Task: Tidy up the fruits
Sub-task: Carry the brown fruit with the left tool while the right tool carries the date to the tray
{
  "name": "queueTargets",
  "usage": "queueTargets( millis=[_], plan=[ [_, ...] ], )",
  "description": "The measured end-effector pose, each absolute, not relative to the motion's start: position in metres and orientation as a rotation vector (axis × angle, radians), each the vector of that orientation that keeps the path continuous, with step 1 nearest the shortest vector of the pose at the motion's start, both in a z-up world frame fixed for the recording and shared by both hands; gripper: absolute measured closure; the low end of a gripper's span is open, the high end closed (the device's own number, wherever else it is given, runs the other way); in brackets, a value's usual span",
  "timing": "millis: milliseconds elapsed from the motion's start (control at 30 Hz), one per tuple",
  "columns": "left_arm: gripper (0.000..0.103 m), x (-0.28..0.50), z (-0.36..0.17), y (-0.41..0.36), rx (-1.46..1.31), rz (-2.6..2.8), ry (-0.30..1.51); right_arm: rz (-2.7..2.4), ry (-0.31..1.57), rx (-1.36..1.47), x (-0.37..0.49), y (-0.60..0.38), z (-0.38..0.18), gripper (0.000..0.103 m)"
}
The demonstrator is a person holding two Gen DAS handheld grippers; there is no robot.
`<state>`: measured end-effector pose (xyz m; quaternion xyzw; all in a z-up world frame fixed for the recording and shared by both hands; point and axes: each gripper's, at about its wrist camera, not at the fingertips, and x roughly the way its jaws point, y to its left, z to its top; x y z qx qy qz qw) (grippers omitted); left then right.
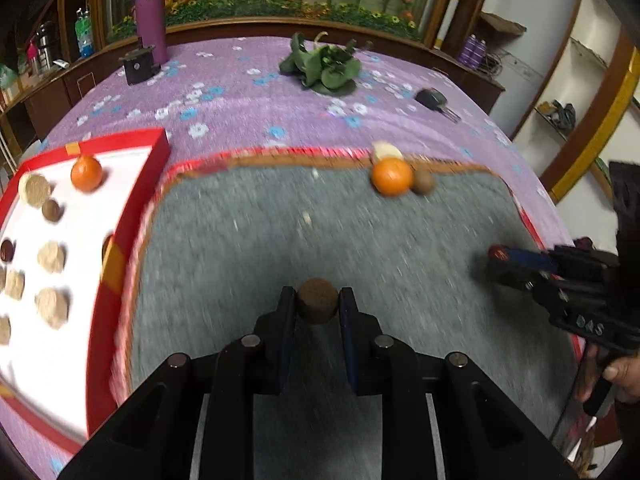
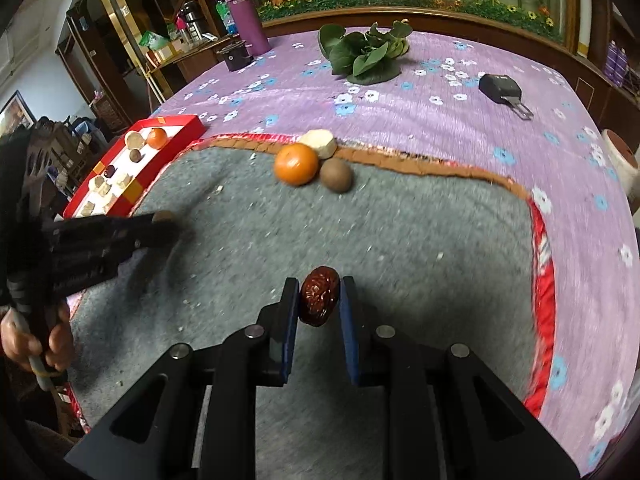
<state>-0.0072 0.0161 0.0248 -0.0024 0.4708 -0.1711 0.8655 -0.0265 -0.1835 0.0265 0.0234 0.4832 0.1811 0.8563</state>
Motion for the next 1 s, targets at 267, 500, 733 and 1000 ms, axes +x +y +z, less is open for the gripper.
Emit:
queueTargets(
  millis=[267,500,733,1000],
  plan=[
    [0.083,-0.034,0.015,0.021,-0.021,-0.368,1.01,0.355,1.036,0.066,-0.045,-0.169,0.021,0.081],
    [0.083,-0.041,0.029,0.032,-0.031,-0.356,0.966,0.352,1.028,0.055,-0.045,-0.149,0.027,0.081],
    [0.083,-0.044,0.048,0.053,-0.062,-0.342,0.917,0.402,1.008,0.014,-0.041,-0.109,0.039,0.081],
    [0.083,-0.047,0.058,0.089,-0.084,-0.291,0.885,0.483,0.985,-0.023,-0.034,-0.055,0.05,0.081]
  ],
)
